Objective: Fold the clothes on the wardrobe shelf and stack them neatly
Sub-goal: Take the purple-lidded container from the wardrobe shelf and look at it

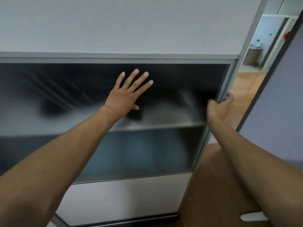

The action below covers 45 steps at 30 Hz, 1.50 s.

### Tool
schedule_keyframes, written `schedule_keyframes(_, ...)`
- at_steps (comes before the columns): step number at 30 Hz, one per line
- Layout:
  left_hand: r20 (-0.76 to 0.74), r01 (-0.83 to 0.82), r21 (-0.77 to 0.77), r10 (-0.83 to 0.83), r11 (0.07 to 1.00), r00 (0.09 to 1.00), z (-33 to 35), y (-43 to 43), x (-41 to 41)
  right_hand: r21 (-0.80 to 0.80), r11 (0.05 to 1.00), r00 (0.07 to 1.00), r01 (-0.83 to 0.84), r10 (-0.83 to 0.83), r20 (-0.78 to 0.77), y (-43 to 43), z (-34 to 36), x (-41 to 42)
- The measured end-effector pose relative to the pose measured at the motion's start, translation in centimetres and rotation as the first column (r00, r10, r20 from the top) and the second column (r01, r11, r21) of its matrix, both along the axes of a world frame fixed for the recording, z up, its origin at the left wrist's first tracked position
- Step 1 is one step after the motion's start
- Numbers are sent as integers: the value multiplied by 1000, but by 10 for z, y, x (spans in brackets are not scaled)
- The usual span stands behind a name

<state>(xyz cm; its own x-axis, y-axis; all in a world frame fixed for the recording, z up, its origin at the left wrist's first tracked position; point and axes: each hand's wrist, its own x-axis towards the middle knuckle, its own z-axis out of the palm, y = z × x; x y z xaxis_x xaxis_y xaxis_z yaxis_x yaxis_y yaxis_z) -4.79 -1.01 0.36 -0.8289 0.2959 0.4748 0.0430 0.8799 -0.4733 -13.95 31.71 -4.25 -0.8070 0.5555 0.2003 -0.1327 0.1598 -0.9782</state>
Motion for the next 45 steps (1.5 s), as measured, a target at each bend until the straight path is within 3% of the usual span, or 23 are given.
schedule_keyframes(9,-22,-33,56,34,998,999,-9,-28,19,0,982,978,-191,190,-85,-8,-16,10)
schedule_keyframes(14,-23,-128,225,137,966,990,-21,-26,40,58,953,946,-297,302,-119,-39,-25,27)
schedule_keyframes(18,-70,-6,260,25,966,997,-29,3,48,120,904,896,-411,425,-132,-62,-28,42)
schedule_keyframes(21,-12,93,363,-95,927,995,-34,30,41,147,813,791,-563,582,-190,-76,-23,57)
schedule_keyframes(23,98,10,458,-62,889,993,-32,47,32,213,724,705,-656,689,-168,-80,-18,62)
schedule_keyframes(28,206,-187,495,95,849,974,-30,88,-4,501,451,584,-739,799,142,-70,-8,47)
schedule_keyframes(30,202,-233,543,144,807,969,-30,94,-12,595,336,580,-730,765,280,-61,-14,35)
schedule_keyframes(34,183,-310,596,251,741,950,-34,72,-18,588,331,641,-738,617,457,-44,-37,5)
schedule_keyframes(36,180,-337,603,288,723,941,-38,58,-16,594,284,637,-752,543,547,-36,-45,-11)
schedule_keyframes(41,186,-424,621,402,659,897,-47,31,-7,614,282,670,-738,415,615,-23,-59,-33)
schedule_keyframes(45,158,-448,658,472,605,868,-58,11,8,731,116,728,-672,280,626,-15,-74,-30)
